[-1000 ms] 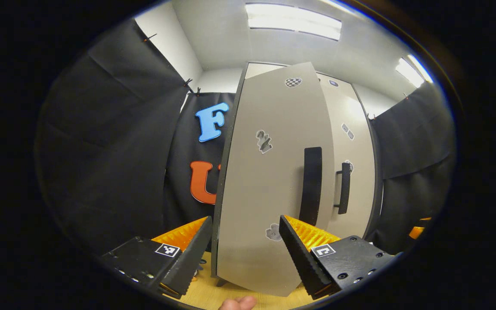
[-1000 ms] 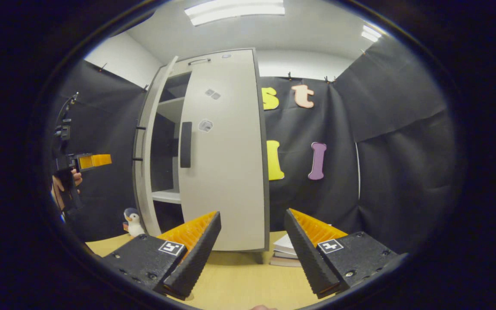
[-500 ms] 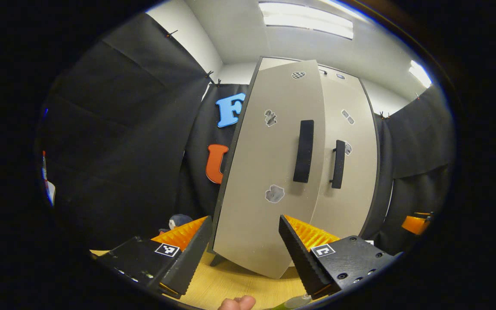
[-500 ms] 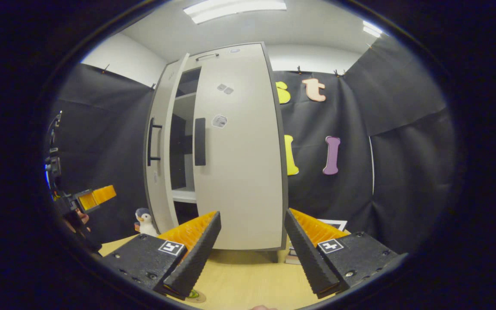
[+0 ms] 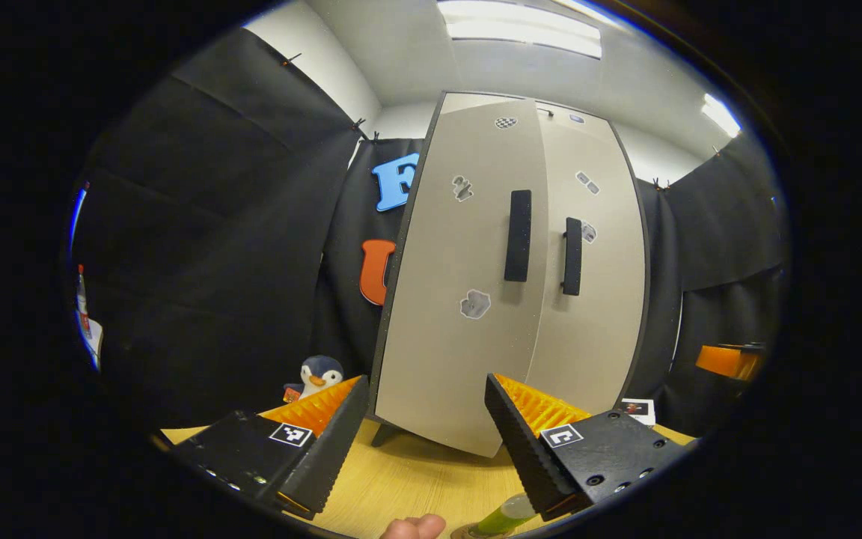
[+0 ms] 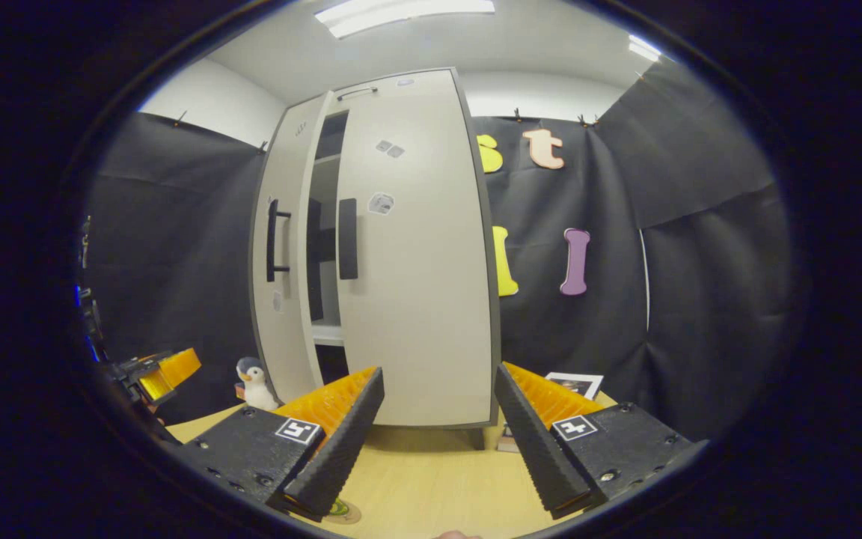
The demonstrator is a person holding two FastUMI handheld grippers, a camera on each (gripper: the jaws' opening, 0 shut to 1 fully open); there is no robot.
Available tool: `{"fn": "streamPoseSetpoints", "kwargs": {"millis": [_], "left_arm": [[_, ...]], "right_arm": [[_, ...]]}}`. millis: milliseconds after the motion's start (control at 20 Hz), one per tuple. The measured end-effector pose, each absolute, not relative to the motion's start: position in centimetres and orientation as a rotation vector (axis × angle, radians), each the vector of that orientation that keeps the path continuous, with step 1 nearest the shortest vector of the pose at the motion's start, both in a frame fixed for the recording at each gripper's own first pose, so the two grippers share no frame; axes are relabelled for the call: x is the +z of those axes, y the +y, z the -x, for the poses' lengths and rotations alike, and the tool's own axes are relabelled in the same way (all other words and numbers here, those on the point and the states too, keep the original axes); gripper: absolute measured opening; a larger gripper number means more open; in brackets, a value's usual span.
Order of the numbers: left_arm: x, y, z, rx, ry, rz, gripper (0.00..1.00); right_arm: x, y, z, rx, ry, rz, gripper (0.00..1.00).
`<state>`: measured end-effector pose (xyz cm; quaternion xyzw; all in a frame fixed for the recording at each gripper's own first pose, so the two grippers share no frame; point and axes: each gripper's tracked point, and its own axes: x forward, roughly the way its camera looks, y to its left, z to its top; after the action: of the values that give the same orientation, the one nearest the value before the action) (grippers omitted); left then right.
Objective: Grasp the bottle in the cabinet with the left hand and place it on the coaster, then close the right door with the right hand and the left door with the left hand.
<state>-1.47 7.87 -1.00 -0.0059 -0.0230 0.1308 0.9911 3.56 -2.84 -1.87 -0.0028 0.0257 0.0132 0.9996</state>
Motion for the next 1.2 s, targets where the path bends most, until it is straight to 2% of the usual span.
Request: {"fn": "streamPoseSetpoints", "kwargs": {"millis": [500,1200], "left_arm": [[-1.0,8.6,1.7,0.289,-0.052,-0.046,0.95],[-1.8,7.3,1.0,0.244,-0.013,-0.039,0.95]], "right_arm": [[-1.1,-2.9,-3.7,0.012,0.046,0.033,0.98],[-0.6,-3.6,-3.6,-0.011,0.029,-0.009,0.98]]}}
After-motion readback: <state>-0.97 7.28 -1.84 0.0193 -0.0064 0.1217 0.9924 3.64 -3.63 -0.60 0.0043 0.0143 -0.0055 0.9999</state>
